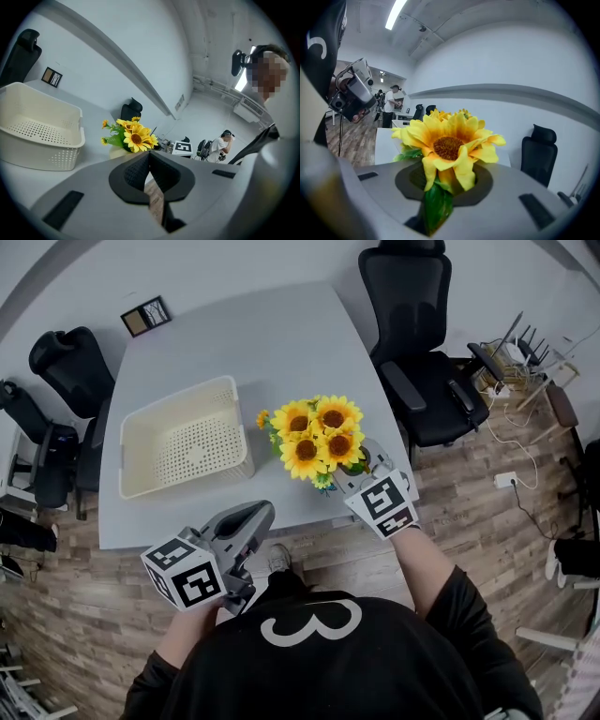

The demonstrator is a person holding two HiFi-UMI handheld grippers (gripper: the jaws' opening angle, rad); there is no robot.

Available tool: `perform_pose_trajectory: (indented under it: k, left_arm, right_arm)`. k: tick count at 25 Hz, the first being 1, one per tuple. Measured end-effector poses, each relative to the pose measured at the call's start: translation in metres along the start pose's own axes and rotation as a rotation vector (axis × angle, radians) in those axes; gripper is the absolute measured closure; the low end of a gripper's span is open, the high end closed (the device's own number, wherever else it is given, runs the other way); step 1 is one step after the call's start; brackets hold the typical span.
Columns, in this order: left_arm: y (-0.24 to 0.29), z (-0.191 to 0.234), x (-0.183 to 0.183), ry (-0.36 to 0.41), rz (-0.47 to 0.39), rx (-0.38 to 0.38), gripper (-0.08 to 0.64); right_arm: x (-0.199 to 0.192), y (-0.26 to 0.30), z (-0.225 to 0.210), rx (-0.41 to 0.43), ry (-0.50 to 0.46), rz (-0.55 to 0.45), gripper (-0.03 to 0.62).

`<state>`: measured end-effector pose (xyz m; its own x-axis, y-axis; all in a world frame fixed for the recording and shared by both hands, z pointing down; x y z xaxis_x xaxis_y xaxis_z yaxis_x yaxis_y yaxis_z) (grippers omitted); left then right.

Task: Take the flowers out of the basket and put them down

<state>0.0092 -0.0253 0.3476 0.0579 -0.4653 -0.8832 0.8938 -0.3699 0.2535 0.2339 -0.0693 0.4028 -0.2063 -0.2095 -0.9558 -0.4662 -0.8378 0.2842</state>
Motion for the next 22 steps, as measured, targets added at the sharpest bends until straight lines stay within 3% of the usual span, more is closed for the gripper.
perform_pose_trajectory:
  k: [3, 7, 13, 22]
  left_arm:
    - [0.002, 0.007, -0.007, -0.015, 0.018, 0.023, 0.548]
    - [0.002, 0.022, -0.020, 0.024, 0.045, 0.061, 0.548]
    - [0.008, 0.039, -0.030, -0.028, 0.069, 0.089, 0.548]
    - [0.004, 0.048, -0.040, -0.059, 0.090, 0.112, 0.548]
  right_arm:
    - [-0.015, 0.006, 0.001, -0.004, 0.025, 0.023, 0.500]
    - [-0.035, 0.017, 0.001, -0.028, 0.068, 0.050, 0.500]
    - [-0.055, 0.030, 0.002, -0.017, 0.022, 0.085, 0.500]
    - [-0.072, 0.041, 0.001, -0.028, 0.075, 0.086, 0.500]
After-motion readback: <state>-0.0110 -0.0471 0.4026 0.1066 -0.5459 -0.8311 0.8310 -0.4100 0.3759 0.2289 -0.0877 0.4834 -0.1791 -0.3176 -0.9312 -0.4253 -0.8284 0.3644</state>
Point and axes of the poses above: the fingertips, and each gripper's own axes: y forward along the fingers, z to its left, x out of its top, the point moved 8 cm from there along -y, backward along the fingers, and after that the axes turned 10 degrees about y, right-handed, at the moved point
